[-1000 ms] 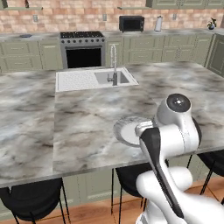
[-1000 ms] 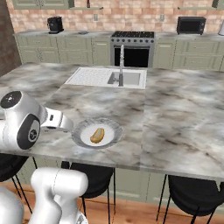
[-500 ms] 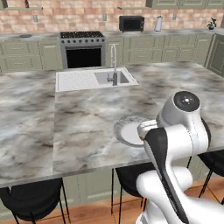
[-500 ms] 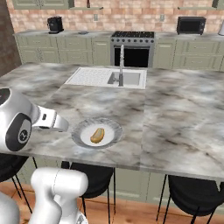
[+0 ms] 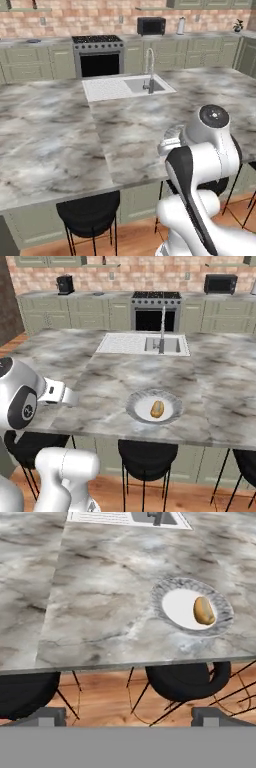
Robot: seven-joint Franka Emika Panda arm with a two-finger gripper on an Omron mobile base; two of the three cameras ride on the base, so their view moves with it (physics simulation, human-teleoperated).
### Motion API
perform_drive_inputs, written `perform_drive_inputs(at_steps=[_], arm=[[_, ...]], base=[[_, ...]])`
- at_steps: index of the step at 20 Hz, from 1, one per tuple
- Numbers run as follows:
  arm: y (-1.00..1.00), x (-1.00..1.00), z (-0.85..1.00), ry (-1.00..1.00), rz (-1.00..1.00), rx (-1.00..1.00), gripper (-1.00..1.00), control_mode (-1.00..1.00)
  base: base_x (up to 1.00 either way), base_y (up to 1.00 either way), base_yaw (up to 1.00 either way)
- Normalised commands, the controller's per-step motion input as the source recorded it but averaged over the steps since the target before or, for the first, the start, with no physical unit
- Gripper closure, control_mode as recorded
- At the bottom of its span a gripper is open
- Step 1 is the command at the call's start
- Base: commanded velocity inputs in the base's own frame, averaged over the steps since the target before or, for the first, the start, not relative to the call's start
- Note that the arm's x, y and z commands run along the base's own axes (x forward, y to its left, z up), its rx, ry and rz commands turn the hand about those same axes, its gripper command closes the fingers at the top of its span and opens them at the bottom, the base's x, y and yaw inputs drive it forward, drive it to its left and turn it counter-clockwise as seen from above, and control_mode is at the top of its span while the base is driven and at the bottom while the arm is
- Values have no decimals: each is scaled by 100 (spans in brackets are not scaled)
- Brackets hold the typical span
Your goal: Move the hot dog bun to the plate on the dining table and place the condiment next to that plate. Then navigate to the fridge and take the sausage and place it on the plate as well.
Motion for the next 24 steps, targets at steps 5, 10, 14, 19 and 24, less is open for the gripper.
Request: perform_drive_inputs(at_steps=[5, 10, 14, 19, 24], arm=[[0, 0, 0, 0, 0, 0, -100, 100], [0, 0, 0, 0, 0, 0, -100, 100], [0, 0, 0, 0, 0, 0, -100, 100], [0, 0, 0, 0, 0, 0, -100, 100], [0, 0, 0, 0, 0, 0, -100, 100]], base=[[-33, 100, -8], [-36, 100, -6], [-22, 100, -6], [-18, 100, -5], [-16, 100, -3]])
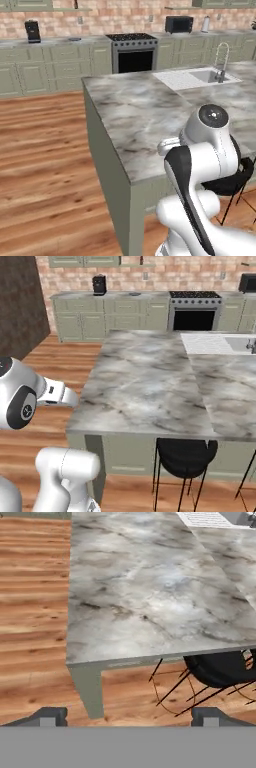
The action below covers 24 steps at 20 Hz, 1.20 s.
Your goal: Move the hot dog bun to the plate on the dining table and place the condiment next to that plate. Then navigate to the fridge and take the sausage and place it on the plate as well.
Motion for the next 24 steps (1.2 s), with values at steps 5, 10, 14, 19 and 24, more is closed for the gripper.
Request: perform_drive_inputs(at_steps=[5, 10, 14, 19, 24], arm=[[0, 0, 0, 0, 0, 0, -100, 100], [0, 0, 0, 0, 0, 0, -100, 100], [0, 0, 0, 0, 0, 0, -100, 100], [0, 0, 0, 0, 0, 0, -100, 100], [0, 0, 0, 0, 0, 0, -100, 100]], base=[[-1, 100, -9], [38, 100, -21], [77, 100, -29], [95, 100, -36], [86, 77, -31]])
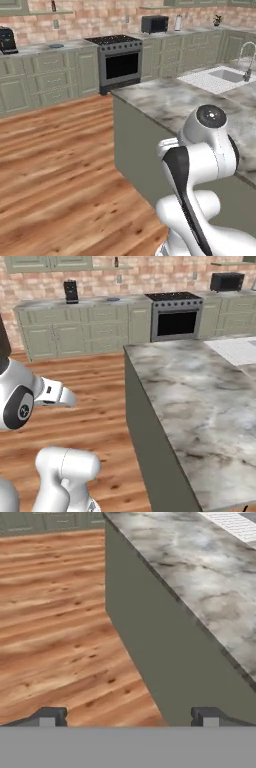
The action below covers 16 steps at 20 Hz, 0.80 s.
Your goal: Move the hot dog bun to the plate on the dining table and place the condiment next to that plate. Then navigate to the fridge and take the sausage and place it on the plate as well.
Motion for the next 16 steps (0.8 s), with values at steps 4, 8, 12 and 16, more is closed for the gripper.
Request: perform_drive_inputs(at_steps=[4, 8, 12, 16], arm=[[0, 0, 0, 0, 0, 0, -100, 100], [0, 0, 0, 0, 0, 0, -100, 100], [0, 0, 0, 0, 0, 0, -100, 100], [0, 0, 0, 0, 0, 0, -100, 100]], base=[[98, 73, -27], [100, 61, -22], [100, 60, -18], [100, 82, -19]])
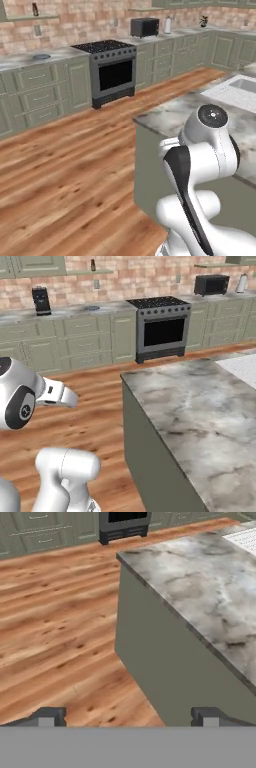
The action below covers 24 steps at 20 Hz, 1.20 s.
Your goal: Move the hot dog bun to the plate on the dining table and place the condiment next to that plate. Then navigate to the fridge and take the sausage and place it on the plate as well.
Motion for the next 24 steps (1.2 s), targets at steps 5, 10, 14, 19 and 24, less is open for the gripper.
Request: perform_drive_inputs(at_steps=[5, 10, 14, 19, 24], arm=[[0, 0, 0, 0, 0, 0, -100, 100], [0, 0, 0, 0, 0, 0, -100, 100], [0, 0, 0, 0, 0, 0, -100, 100], [0, 0, 0, 0, 0, 0, -100, 100], [0, 0, 0, 0, 0, 0, -100, 100]], base=[[100, 89, -17], [100, 91, -9], [100, 84, -1], [100, 75, 0], [100, 62, 0]])
